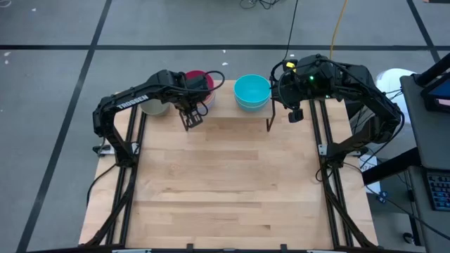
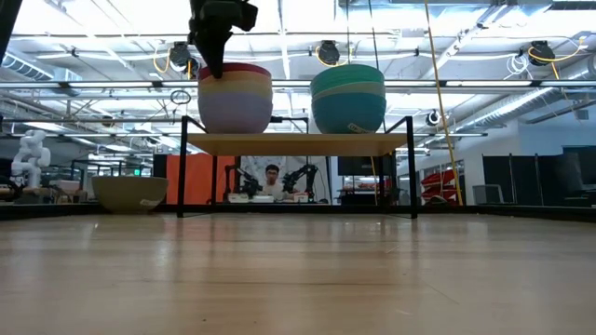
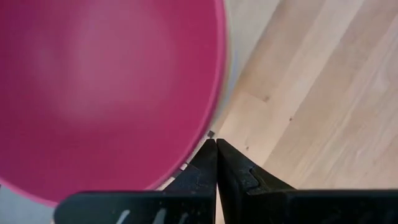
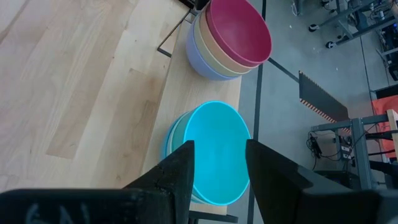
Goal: Place and stack bowls onto a shelf
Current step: Adjust the left stacked bowls on the shelf, then stack the dark brown bowl on top of the sky blue bowl on the shelf
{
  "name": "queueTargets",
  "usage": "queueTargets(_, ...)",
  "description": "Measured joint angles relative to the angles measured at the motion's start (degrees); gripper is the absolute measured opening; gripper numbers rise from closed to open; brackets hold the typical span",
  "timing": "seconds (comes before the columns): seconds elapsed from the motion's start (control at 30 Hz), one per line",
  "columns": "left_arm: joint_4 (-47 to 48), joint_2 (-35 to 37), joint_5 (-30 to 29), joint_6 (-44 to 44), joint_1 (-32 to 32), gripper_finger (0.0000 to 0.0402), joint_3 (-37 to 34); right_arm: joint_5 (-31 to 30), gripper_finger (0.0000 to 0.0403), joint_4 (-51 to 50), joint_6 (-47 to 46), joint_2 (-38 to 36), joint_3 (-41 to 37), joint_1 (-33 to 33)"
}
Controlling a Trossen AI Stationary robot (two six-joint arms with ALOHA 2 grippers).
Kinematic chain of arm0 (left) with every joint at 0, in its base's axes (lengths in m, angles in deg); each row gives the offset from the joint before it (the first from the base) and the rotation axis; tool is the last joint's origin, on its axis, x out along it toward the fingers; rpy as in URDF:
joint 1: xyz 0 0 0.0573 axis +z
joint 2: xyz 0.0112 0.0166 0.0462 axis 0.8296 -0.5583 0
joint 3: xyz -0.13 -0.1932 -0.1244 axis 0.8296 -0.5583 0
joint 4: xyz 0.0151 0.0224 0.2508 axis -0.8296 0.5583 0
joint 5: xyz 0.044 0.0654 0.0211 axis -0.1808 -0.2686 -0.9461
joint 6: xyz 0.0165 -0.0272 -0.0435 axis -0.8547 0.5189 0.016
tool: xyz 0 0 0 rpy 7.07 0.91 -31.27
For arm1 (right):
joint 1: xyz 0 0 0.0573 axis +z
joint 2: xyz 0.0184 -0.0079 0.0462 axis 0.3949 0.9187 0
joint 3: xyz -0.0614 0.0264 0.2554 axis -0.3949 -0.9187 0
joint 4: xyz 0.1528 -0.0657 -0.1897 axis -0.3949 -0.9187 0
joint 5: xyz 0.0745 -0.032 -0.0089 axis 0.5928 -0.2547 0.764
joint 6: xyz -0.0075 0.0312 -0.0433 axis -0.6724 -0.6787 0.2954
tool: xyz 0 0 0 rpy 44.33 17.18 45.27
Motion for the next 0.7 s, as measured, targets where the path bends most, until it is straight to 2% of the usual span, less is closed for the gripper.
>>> queueTargets(0.3, 3.0, 4.1, 0.1, 1.6, -3.0, 0.0001, 0.0, 0.0, 0.0137, 0.0, -1.0, 0.0, 0.0, 0.0)
queueTargets(0.43, 3.1, 8.4, -0.9, 9.1, -3.7, 0.0002, 0.1, 0.0, 0.0137, 0.0, -1.4, 0.0, 0.0, 0.0)
queueTargets(0.57, 3.1, 12.9, -5.7, 18.9, -3.6, 0.0002, 0.1, 0.0, 0.0137, 0.0, -1.5, 0.0, 0.0, 0.0)
queueTargets(0.63, 3.1, 14.9, -5.9, 19.5, -3.3, 0.0003, 0.1, 0.1, 0.0137, 0.0, -1.5, 0.0, 0.0, 0.0)
queueTargets(0.7, 3.1, 16.3, -5.9, 16.6, -3.0, 0.0006, 0.1, 0.1, 0.0137, 0.0, -1.5, 0.0, 0.0, 0.0)
